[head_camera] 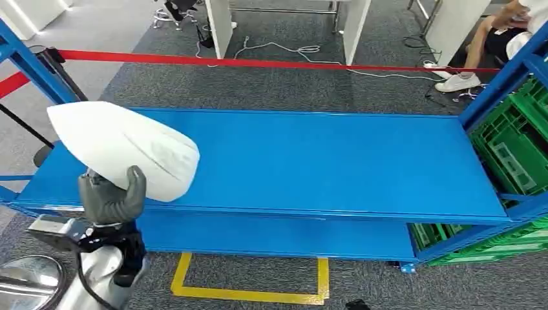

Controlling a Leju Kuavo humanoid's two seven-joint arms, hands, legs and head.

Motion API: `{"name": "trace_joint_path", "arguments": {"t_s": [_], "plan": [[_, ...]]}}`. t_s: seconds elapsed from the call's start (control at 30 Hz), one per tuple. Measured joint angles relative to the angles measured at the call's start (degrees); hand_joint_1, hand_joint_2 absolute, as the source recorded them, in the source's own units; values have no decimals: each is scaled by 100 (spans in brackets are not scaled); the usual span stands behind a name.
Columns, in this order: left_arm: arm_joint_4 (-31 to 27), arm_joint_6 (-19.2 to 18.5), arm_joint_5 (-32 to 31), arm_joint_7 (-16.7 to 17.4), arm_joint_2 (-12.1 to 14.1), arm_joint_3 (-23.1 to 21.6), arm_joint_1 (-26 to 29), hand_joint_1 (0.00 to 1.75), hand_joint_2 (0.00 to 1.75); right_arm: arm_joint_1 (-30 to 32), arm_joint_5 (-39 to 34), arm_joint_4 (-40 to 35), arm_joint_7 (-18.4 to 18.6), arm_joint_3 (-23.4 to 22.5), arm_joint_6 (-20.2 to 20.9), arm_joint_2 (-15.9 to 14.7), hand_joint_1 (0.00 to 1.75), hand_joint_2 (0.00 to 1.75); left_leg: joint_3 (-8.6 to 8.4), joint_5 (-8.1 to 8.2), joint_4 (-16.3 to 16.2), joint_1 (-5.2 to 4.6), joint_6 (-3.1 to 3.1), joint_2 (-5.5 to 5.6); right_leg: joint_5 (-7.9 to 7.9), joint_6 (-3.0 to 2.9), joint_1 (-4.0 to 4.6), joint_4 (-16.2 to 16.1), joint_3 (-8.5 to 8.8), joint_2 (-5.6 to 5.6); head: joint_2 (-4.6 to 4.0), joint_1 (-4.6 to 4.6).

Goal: Take the parts from the cabinet and place them on the table.

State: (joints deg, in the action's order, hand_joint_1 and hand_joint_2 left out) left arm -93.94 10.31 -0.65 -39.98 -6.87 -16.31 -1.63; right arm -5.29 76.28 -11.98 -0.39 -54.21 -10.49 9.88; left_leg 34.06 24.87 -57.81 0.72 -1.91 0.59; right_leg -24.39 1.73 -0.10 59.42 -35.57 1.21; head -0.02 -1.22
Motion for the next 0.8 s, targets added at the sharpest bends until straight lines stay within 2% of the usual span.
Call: {"name": "trace_joint_path", "arguments": {"t_s": [0.13,0.27,0.43,0.53,0.67,0.8], "plan": [[-15,-308,454,225,-227,9,290,175,175,3,-57,0,15,-9,-33,0,0,175,3,1,0,0,1,0,-1,1,0,-1,-3,-1,0,2],[-9,-356,640,507,-352,22,384,175,175,8,-138,0,13,-96,-68,4,0,175,3,1,0,0,1,1,-1,1,0,0,-3,-2,0,2],[-9,300,366,564,-478,33,481,175,175,30,-192,0,11,-151,-131,31,0,175,3,-2,0,1,1,2,0,1,0,0,-2,-3,0,0],[-72,844,209,595,-537,-33,484,175,175,31,-184,0,22,-179,-146,37,0,175,3,-2,0,1,1,2,0,1,0,0,-2,-3,0,2],[-184,1097,104,562,-568,-112,482,175,175,32,-166,0,31,-221,-149,44,0,175,4,-2,0,0,2,2,0,1,0,0,-2,-3,0,0],[-406,1379,-162,234,-555,-238,480,175,175,31,-114,0,31,-227,-122,44,0,175,4,-1,0,0,2,2,0,1,0,0,-2,-3,0,2]]}}
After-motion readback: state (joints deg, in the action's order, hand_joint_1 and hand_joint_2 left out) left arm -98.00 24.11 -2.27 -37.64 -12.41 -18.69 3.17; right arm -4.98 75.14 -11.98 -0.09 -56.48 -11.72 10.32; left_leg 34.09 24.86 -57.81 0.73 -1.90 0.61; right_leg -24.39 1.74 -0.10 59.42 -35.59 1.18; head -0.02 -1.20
